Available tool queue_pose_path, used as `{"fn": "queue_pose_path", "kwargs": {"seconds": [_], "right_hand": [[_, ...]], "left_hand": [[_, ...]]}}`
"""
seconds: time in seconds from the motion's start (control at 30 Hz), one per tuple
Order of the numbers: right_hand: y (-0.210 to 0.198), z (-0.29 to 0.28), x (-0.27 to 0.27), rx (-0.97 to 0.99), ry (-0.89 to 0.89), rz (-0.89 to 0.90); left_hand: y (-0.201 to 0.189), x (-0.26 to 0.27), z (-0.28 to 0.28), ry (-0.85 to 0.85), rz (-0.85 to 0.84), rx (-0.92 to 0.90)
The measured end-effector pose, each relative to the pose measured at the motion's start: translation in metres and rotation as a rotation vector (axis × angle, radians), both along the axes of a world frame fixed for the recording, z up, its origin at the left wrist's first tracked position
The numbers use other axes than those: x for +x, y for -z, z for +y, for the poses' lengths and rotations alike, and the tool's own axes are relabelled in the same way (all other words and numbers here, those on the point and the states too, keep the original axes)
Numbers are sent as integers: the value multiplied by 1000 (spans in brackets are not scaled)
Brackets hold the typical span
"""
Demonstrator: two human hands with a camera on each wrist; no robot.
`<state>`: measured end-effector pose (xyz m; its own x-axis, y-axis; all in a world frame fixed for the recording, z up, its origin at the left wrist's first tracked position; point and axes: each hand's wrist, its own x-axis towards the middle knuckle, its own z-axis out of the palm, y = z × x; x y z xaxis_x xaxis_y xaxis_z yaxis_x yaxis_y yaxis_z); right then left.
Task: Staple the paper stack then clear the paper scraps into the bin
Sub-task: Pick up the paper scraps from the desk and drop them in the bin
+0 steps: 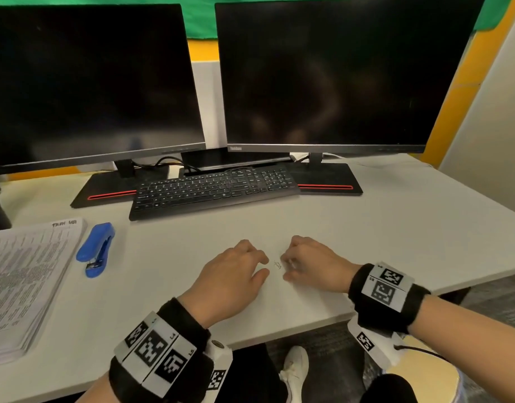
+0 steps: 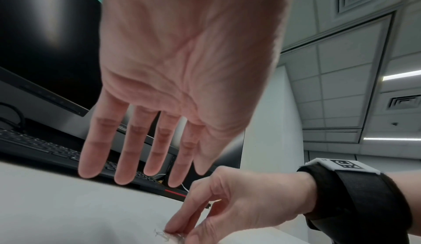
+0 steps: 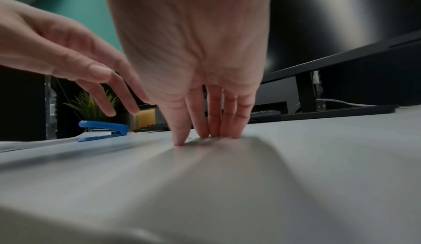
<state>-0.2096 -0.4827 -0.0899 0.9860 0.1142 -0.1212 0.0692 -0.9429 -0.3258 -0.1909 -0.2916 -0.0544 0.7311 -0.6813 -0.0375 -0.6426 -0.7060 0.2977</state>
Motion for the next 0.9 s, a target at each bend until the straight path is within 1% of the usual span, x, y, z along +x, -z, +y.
{"fn": "queue_pose_path", "kwargs": {"seconds": [0.13,0.27,0.5,0.6,0.7,0.8,0.9], "right_hand": [[3,0,1,28,26,-90],[-2,1,4,46,49,-106],[-6,8,2,-123,25,-31],[-4,11,-2,-191,5,-13],[-3,11,-3,-219,-5,-12],[1,9,-1,-192,10,-19],[-3,2,4,-68,43,20]], "left_hand": [[3,-1,1,-1,10,10],[5,0,-6,6,17,65],[3,16,-28,60,-59,227],[7,31,-38,51,-36,274],[14,45,-47,76,-3,301],[14,54,-53,135,19,275],[13,61,-58,192,41,239]]}}
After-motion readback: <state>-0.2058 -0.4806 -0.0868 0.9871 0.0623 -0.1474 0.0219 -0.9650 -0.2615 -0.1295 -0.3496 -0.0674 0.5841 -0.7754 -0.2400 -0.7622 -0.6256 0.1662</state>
